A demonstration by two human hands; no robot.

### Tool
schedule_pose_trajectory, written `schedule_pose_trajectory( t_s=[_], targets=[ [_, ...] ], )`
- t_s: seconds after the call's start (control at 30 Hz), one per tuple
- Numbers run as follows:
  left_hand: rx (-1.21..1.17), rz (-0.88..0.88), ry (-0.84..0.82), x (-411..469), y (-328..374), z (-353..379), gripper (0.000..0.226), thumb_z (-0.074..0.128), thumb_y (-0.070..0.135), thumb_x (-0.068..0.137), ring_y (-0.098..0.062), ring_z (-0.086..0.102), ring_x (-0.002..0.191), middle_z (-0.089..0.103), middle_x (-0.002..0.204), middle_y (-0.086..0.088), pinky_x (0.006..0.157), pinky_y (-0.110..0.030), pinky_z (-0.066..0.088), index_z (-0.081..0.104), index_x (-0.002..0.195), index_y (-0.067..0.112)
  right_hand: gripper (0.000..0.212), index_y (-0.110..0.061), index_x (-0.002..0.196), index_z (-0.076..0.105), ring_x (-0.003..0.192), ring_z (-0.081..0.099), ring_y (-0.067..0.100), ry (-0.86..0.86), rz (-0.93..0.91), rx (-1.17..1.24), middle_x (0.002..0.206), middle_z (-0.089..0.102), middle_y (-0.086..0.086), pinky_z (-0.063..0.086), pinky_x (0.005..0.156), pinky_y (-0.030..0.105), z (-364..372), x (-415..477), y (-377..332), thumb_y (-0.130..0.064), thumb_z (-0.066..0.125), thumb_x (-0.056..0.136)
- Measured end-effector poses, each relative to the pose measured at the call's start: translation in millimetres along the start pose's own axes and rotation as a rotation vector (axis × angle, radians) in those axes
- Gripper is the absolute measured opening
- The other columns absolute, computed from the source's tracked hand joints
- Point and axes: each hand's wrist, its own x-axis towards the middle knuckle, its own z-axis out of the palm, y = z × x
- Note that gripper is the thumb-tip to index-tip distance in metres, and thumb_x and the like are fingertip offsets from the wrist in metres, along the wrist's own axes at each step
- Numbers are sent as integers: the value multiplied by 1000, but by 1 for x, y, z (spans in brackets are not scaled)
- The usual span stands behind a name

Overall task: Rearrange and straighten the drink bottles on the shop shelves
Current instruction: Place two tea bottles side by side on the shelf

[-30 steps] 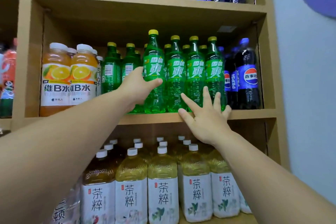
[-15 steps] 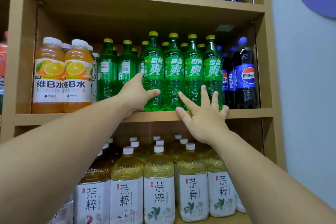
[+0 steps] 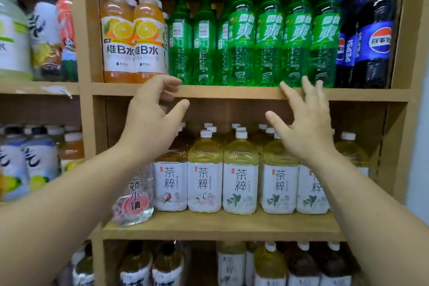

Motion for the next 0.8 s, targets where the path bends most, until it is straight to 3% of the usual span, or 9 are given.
schedule_pose_trajectory(
  t_s=[0.1, 0.2, 0.33, 0.43, 0.5, 0.63, 0.73, 0.8],
  targets=[
    [139, -87, -43, -57, -35, -20, 33, 71, 33, 90, -3, 59, 104, 59, 114, 17, 83, -24, 51, 59, 120, 36, 65, -36, 155, 40, 159, -3, 24, 0, 31, 166, 173, 4, 1, 9, 124, 45, 25, -44, -24, -54, 60, 96],
    [183, -180, -98, -111, -63, -31, 34, 72, 31, 89, -7, 60, 103, 58, 113, 16, 85, -33, 53, 59, 120, 33, 56, -31, 147, 50, 155, 15, 27, -38, -17, 216, 167, 22, 4, 17, 119, 40, 51, -93, -48, -48, 65, 95],
    [132, -369, -180, -192, -93, -40, 31, 74, 30, 91, -5, 61, 99, 56, 109, 24, 78, -27, 52, 58, 114, 42, 44, -21, 128, 64, 125, 48, 18, -104, -34, 373, 131, 53, -1, 34, 101, 25, 82, -162, -70, -46, 60, 92],
    [138, -532, -233, -252, -115, -40, 30, 73, 32, 92, 0, 60, 98, 55, 109, 24, 80, -28, 53, 59, 116, 41, 36, -19, 115, 70, 108, 56, 15, -303, 59, 495, 112, 57, -6, 46, 89, 31, 109, -217, -79, -44, 60, 93],
    [197, -617, -258, -280, -131, -38, 33, 73, 32, 92, 1, 59, 101, 57, 115, 18, 86, -31, 53, 58, 121, 36, 27, -18, 106, 73, 104, 58, 14, -404, 130, 509, 106, 60, -8, 47, 86, 31, 128, -248, -83, -39, 65, 92],
    [290, -714, -352, -313, -155, -27, 52, 73, 25, 93, -18, 56, 124, 52, 132, 7, 103, -34, 46, 54, 141, 20, 18, -19, 103, 73, 95, 55, 3, -540, 162, 496, 103, 58, -12, 50, 79, 27, 161, -281, -99, -34, 69, 94],
    [386, -769, -432, -326, -169, -19, 71, 70, 28, 95, -23, 36, 147, 34, 160, -4, 117, -35, 32, 38, 156, 12, 37, -23, 111, 72, 97, 59, 4, -606, 148, 443, 106, 60, -15, 50, 80, 25, 184, -294, -109, -51, 56, 92],
    [419, -782, -478, -331, -177, -14, 81, 69, 29, 96, -22, 23, 154, 20, 168, -6, 120, -34, 26, 24, 161, 11, 46, -25, 126, 65, 106, 59, 8, -704, 270, 413, 116, 57, -13, 47, 82, 24, 200, -302, -109, -54, 63, 91]
  ],
)
